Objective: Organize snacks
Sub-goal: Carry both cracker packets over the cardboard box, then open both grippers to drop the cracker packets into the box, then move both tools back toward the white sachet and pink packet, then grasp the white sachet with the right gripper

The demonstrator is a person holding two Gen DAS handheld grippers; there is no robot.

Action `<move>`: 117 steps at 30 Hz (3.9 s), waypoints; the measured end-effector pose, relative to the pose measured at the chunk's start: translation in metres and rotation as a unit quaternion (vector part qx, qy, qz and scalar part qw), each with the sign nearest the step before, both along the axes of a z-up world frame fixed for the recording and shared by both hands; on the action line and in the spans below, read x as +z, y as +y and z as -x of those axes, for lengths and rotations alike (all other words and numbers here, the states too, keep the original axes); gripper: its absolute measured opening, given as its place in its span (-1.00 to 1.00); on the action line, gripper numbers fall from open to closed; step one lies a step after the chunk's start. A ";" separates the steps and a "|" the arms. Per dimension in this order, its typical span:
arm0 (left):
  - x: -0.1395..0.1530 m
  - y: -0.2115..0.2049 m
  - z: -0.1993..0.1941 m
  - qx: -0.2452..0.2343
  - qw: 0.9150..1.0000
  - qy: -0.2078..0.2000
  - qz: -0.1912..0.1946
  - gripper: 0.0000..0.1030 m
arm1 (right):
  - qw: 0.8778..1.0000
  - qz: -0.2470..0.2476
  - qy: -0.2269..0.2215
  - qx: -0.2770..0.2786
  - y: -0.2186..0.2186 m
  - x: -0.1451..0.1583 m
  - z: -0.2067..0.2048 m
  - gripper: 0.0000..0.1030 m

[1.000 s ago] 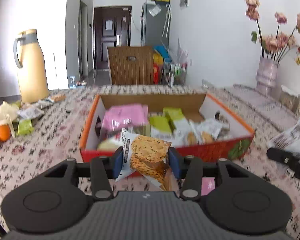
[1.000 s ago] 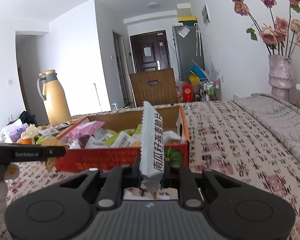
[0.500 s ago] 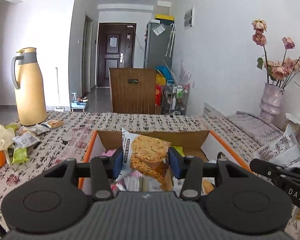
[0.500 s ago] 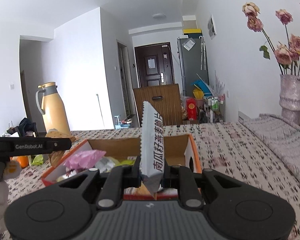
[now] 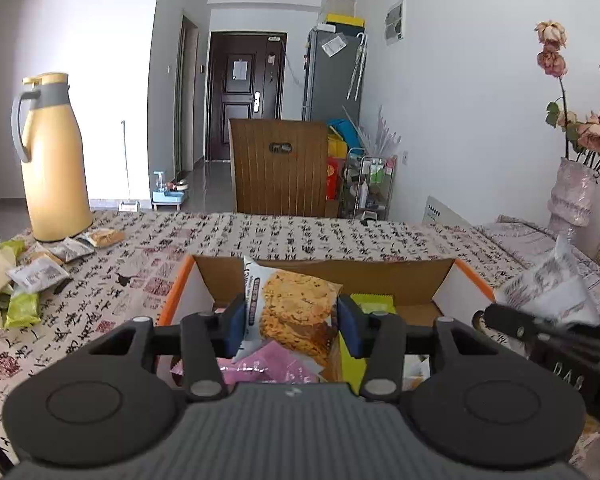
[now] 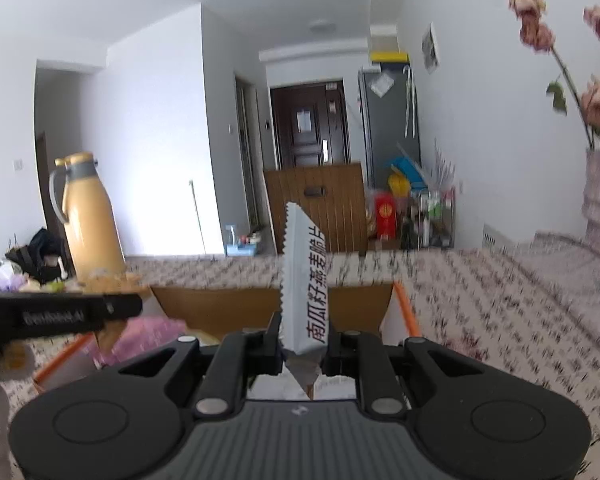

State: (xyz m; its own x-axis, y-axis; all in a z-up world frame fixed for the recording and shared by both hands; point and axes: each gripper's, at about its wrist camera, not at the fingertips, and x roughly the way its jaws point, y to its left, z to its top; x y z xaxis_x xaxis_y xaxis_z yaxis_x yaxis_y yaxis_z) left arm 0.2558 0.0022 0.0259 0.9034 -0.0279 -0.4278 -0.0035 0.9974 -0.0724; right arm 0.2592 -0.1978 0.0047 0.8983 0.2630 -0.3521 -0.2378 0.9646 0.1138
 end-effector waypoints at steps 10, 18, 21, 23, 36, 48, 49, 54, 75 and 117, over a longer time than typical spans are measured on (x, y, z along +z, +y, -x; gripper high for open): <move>-0.005 0.008 0.002 0.010 1.000 0.001 0.009 0.30 | 1.000 0.013 0.020 -0.004 0.005 -0.014 -0.009 -0.56; 0.000 0.011 0.010 0.050 0.999 -0.017 0.006 1.00 | 1.000 0.006 -0.006 -0.021 0.000 -0.009 0.004 0.86; 0.001 0.013 0.010 0.054 0.998 -0.017 0.009 1.00 | 1.000 -0.001 -0.010 -0.029 -0.005 -0.007 0.006 1.00; 0.001 0.014 0.009 0.054 0.998 -0.015 0.011 1.00 | 1.000 -0.005 -0.007 -0.030 -0.006 -0.007 0.006 1.00; 0.001 0.012 0.009 0.058 0.998 -0.011 0.010 1.00 | 0.999 -0.004 -0.007 -0.031 -0.005 -0.007 0.008 1.00; 0.022 0.006 0.027 0.063 0.998 -0.029 0.009 1.00 | 0.999 0.003 -0.031 -0.038 -0.009 0.015 0.028 1.00; 0.024 0.006 0.031 0.062 0.998 -0.031 0.009 1.00 | 0.999 0.003 -0.031 -0.038 -0.009 0.016 0.031 1.00; 0.029 0.006 0.047 0.062 0.997 -0.035 0.007 1.00 | 0.999 0.005 -0.027 -0.038 -0.011 0.019 0.047 1.00; -0.003 0.022 0.110 0.040 0.999 0.009 -0.017 1.00 | 0.999 0.021 0.030 -0.031 -0.015 -0.007 0.105 1.00; -0.067 0.041 0.102 0.047 0.994 0.094 0.013 1.00 | 0.981 0.081 0.174 -0.009 -0.008 -0.067 0.087 0.80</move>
